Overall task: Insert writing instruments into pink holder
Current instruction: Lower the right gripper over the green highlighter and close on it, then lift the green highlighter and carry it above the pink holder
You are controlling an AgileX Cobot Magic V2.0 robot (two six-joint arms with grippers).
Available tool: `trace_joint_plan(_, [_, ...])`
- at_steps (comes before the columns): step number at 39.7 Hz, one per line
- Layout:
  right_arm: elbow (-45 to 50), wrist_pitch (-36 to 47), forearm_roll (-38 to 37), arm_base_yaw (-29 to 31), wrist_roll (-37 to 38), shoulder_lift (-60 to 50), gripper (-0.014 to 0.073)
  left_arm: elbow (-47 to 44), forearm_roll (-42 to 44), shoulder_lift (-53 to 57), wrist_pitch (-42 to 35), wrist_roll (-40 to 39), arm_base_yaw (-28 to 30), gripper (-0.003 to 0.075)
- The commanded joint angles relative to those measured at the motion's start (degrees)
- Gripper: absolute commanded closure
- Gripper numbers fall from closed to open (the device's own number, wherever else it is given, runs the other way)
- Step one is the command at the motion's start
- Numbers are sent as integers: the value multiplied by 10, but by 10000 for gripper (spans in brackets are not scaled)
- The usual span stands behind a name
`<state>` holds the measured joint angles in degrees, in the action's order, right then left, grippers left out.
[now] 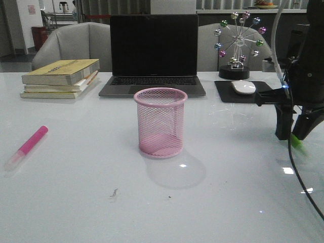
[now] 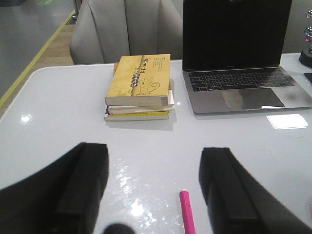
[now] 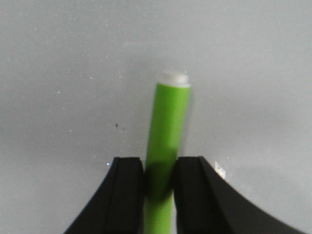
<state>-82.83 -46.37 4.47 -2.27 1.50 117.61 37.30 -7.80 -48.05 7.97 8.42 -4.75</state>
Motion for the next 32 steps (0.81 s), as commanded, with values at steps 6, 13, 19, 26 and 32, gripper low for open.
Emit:
trace_joint_plan(6, [-24,15,5,3,-3,-29,512,23,-5,3,-42,-1,1,254])
trace_joint_plan(13, [-48,11,6,2,-3,-49,520,23,-5,3,-42,-1,1,254])
trace_joint_plan(19, [-52,39,6,-2,-3,-99,520,23,-5,3,-42,-1,1,255])
trace_joint_plan(26, [-49,88,5,-24,-6,-168,520,23,-5,3,-42,-1,1,255])
trace_joint_plan(32, [-48,139,5,-66,-6,-209,520,23,-5,3,-42,-1,1,255])
